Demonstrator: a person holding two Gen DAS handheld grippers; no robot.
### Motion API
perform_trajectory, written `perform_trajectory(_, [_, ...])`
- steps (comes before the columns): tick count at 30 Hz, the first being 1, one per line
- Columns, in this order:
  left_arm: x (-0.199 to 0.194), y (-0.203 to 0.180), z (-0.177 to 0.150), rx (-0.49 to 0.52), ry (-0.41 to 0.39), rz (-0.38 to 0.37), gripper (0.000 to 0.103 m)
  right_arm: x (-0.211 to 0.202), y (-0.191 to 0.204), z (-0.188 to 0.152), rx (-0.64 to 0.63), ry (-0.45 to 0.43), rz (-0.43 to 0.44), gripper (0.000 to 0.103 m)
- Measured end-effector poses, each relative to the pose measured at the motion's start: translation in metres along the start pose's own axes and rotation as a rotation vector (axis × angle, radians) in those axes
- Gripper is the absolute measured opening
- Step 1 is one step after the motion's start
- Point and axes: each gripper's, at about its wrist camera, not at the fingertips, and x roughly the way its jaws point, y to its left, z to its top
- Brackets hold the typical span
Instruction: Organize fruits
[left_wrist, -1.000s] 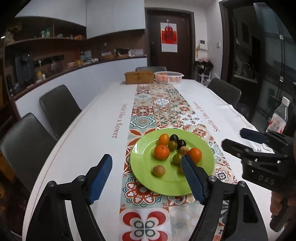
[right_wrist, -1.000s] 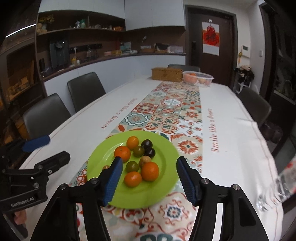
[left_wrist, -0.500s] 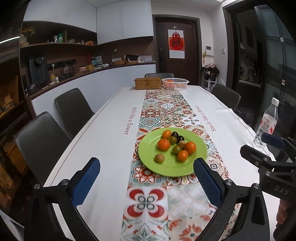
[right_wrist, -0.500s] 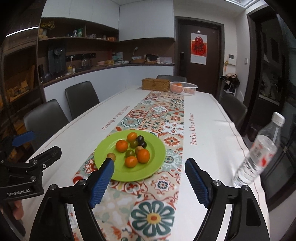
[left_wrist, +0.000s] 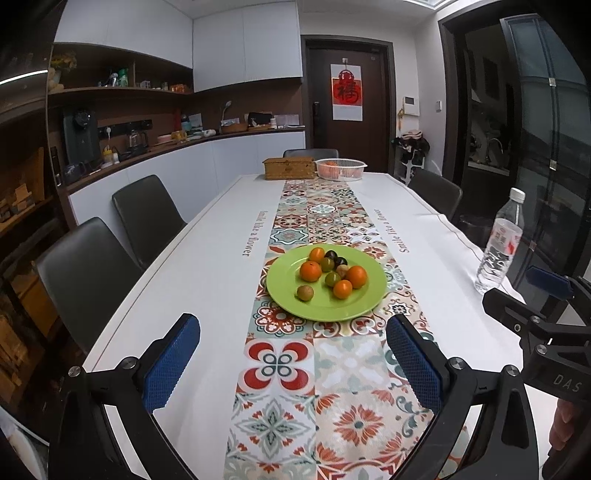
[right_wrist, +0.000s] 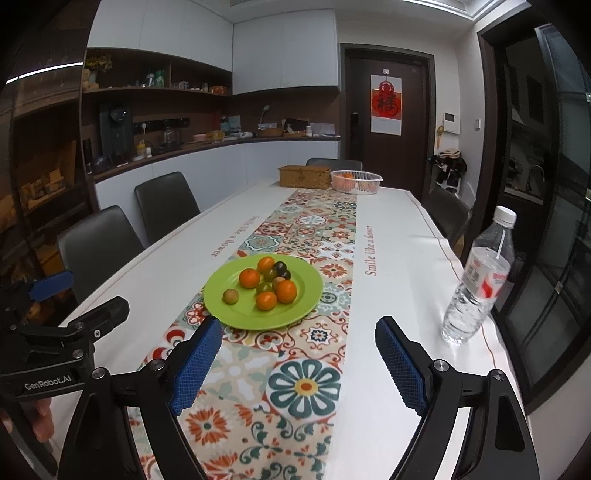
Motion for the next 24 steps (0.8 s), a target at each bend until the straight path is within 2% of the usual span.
perform_trajectory(12, [-0.028, -0.008, -0.007, 0.037, -0.039, -0.013, 0.103, -0.034, -0.001, -0.015, 0.021, -0.014, -0.029, 0.086])
perform_trajectory(24, [-0.044, -0.012, -0.011, 0.041, -0.049, -0.022, 0.103, -0.051, -0.004, -0.023, 0.036, -0.028, -0.055, 0.086])
